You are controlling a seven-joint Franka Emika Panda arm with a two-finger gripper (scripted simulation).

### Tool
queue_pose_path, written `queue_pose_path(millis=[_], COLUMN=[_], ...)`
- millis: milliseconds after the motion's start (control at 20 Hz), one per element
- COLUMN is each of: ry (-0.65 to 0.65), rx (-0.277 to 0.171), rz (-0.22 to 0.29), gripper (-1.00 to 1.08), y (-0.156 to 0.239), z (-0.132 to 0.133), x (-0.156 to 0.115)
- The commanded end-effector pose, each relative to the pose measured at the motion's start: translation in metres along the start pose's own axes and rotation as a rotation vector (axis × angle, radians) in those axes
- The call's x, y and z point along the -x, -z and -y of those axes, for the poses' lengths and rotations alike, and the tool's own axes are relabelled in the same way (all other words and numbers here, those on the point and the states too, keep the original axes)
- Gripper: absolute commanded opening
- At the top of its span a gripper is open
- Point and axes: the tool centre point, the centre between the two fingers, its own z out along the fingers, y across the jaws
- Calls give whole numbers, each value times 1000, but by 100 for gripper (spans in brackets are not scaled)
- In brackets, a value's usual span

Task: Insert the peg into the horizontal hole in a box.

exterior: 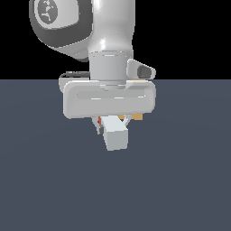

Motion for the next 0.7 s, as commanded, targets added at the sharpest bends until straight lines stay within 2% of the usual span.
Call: queue_pose_path(millis=[0, 650], ry=[-44, -244], rx=[4, 4], rz=[1, 1], gripper=[-100, -100], y=[9, 42], z=[0, -9], x=[-16, -89])
